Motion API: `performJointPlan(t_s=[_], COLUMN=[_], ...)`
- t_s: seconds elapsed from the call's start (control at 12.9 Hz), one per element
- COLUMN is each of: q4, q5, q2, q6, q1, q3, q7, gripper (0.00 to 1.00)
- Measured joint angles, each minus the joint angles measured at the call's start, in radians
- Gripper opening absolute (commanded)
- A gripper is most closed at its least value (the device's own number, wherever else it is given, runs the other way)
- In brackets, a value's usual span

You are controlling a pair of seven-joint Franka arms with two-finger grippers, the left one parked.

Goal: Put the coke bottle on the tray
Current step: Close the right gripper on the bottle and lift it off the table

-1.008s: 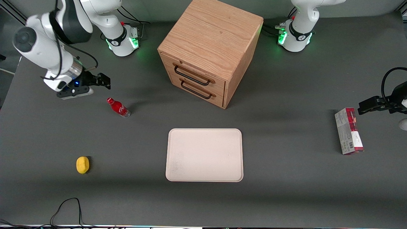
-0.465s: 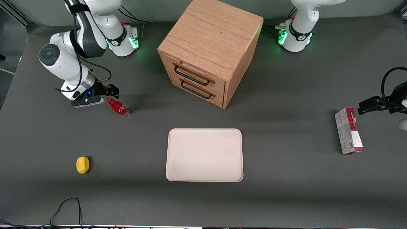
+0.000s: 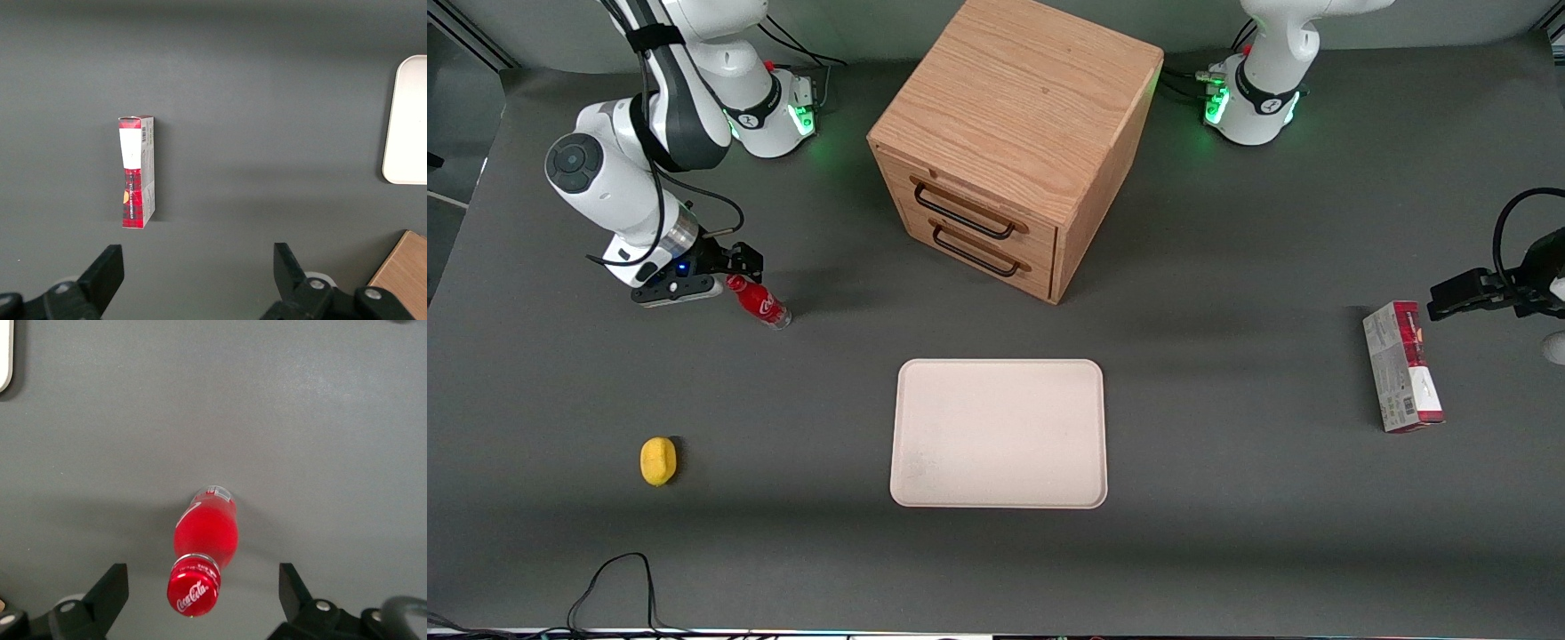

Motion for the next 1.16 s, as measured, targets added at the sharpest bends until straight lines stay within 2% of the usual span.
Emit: performJointPlan(t_s=[0.08,0.16,0.23,0.93,1.16], q4=[0.0,0.0,0.0,0.003,0.077], q5=[0.0,0.0,0.0,0.0,0.0], q2=[0.001,0.002,0.002,0.001,-0.061], q6=[0.002,0.002,0.002,-0.006,-0.201], q1=[0.0,0.0,0.0,0.0,0.0], q3=[0.0,0.0,0.0,0.0,-0.001], q7=[0.0,0.0,0.0,0.0,0.0], gripper=[0.64,0.2,0.0,0.0,0.0])
